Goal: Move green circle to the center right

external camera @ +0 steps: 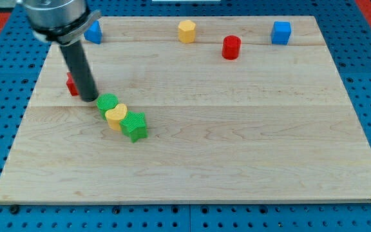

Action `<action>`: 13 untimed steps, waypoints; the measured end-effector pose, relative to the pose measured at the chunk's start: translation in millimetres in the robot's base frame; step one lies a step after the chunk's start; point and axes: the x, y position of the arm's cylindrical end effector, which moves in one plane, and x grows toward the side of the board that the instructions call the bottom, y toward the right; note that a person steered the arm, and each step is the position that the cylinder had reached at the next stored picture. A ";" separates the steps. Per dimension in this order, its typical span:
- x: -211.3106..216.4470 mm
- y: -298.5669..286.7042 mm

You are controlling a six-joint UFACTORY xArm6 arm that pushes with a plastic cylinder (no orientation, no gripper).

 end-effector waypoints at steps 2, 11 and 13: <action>16.6 71.2; -44.7 324.3; -22.3 325.3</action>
